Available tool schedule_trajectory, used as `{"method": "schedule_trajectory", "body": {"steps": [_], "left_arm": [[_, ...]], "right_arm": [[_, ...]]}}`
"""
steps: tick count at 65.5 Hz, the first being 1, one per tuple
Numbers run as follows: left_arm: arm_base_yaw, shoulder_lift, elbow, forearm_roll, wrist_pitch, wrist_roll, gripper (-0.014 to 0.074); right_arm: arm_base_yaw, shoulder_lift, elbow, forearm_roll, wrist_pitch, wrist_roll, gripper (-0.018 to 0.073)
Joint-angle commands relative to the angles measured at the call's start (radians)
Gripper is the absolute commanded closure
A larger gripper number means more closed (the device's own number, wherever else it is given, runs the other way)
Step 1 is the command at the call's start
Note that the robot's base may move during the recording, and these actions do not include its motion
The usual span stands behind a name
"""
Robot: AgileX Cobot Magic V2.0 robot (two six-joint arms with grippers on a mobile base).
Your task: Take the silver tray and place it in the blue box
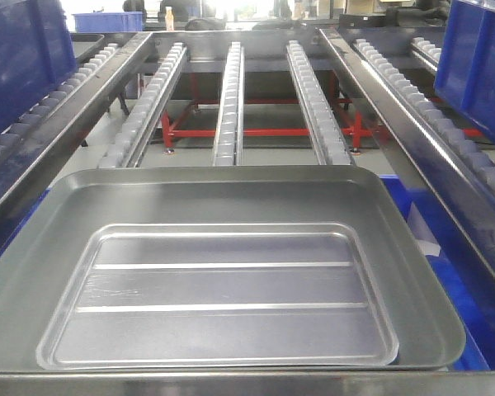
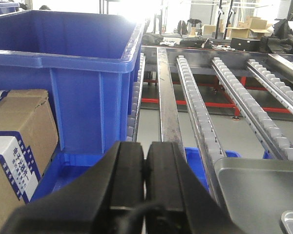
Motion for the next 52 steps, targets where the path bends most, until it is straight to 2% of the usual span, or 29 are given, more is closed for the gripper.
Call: {"method": "schedule_trajectory", "body": {"steps": [1, 52], "left_arm": [[0.005, -0.017, 0.016, -0.010, -0.083, -0.005, 0.0604], [0.005, -0.017, 0.016, -0.010, -0.088, -0.005, 0.0604]], "right_arm": [[-0.008, -0.017, -0.020, 0.000, -0.091, -0.008, 0.0504], [-0.008, -0.017, -0.020, 0.000, -0.092, -0.008, 0.0504]]}}
